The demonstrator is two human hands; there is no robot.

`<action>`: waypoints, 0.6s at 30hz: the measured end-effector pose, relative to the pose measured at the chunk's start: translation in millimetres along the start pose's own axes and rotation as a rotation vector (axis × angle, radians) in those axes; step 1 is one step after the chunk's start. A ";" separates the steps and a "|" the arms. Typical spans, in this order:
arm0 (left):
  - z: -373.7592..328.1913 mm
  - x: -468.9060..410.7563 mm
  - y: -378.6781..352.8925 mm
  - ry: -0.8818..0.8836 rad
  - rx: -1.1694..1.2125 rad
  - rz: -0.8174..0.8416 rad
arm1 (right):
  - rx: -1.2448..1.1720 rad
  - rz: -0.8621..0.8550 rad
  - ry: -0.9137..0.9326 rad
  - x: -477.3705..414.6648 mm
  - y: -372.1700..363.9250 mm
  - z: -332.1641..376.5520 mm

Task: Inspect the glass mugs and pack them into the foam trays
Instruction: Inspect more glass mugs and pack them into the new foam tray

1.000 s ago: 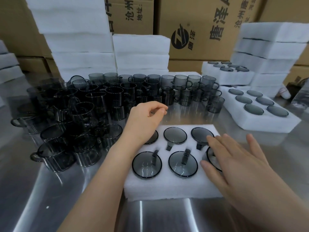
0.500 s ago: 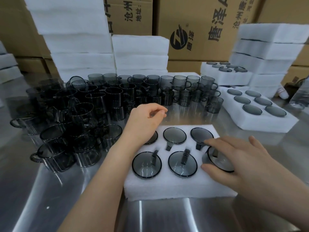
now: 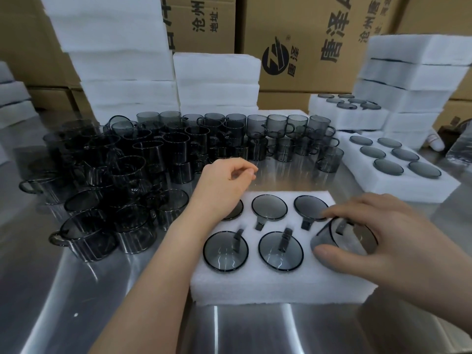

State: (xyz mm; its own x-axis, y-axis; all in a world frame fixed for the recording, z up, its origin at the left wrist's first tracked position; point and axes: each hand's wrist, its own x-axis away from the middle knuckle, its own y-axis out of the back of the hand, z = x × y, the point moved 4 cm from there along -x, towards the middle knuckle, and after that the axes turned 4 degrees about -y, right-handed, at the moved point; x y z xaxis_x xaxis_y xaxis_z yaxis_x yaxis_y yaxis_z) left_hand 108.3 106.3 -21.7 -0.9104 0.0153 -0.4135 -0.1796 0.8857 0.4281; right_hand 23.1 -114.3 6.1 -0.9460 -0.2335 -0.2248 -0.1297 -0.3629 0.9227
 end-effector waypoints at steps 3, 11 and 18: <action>4.0 -1.2 0.4 0.013 -0.038 0.001 | 0.029 0.050 -0.019 -2.4 0.8 0.4; 11.6 -7.0 -0.5 0.045 -0.250 -0.001 | 0.094 0.081 0.042 1.0 -15.1 4.3; 14.2 -10.0 4.5 0.071 -0.278 -0.084 | 0.016 0.146 0.058 -12.7 -31.4 -4.1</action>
State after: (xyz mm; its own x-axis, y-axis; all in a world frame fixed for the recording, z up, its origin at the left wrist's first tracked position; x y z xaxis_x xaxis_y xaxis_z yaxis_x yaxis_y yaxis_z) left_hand 121.9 116.7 -27.0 -0.9100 -0.0936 -0.4040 -0.3417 0.7211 0.6027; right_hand 40.5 -103.6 -21.4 -0.9365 -0.3347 -0.1048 0.0033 -0.3071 0.9517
